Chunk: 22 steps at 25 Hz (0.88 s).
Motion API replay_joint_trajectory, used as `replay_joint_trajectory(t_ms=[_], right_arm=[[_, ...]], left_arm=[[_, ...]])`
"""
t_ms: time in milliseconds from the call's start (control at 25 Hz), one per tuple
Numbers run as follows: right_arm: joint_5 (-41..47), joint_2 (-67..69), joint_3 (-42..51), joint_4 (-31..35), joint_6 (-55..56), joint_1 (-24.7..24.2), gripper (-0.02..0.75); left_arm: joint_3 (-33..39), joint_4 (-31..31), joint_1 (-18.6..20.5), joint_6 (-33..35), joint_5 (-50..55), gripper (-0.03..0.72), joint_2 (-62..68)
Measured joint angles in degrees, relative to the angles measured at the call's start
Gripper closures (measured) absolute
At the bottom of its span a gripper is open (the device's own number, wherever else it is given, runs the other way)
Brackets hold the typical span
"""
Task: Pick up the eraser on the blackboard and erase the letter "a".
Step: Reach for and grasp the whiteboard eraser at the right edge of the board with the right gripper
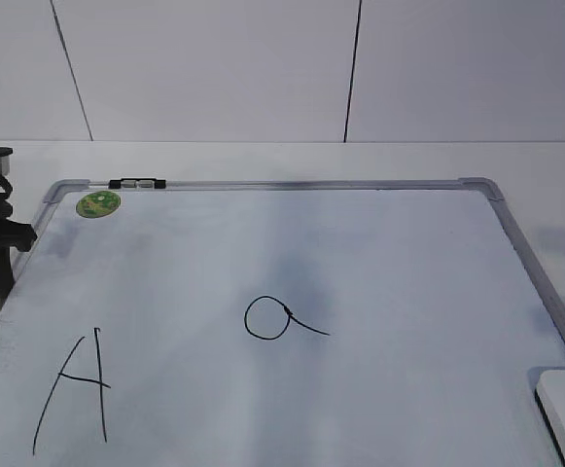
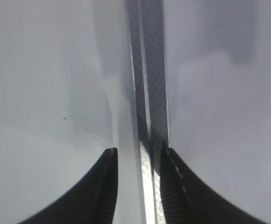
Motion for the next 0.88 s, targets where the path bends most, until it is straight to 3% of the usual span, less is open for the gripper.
replay_joint_trajectory(t_ms=[320,400,560,880], right_arm=[[0.00,0.00,0.00,0.02,0.00,0.00,0.198],[0.00,0.00,0.00,0.02,0.00,0.00,0.199],[0.00,0.00,0.00,0.02,0.00,0.00,0.199],[0.00,0.00,0.00,0.12,0.00,0.00,0.199]], left_arm=[[-0.96,0.00,0.00,0.00,1.02,0.457,1.30],[-0.96,0.00,0.00,0.00,1.11,0.491,1.30],[-0.96,-0.39,0.00,-0.22,1.25,0.650,1.30],[-0.96,-1.04,0.00,-1.05,1.25,0.671,1.30]])
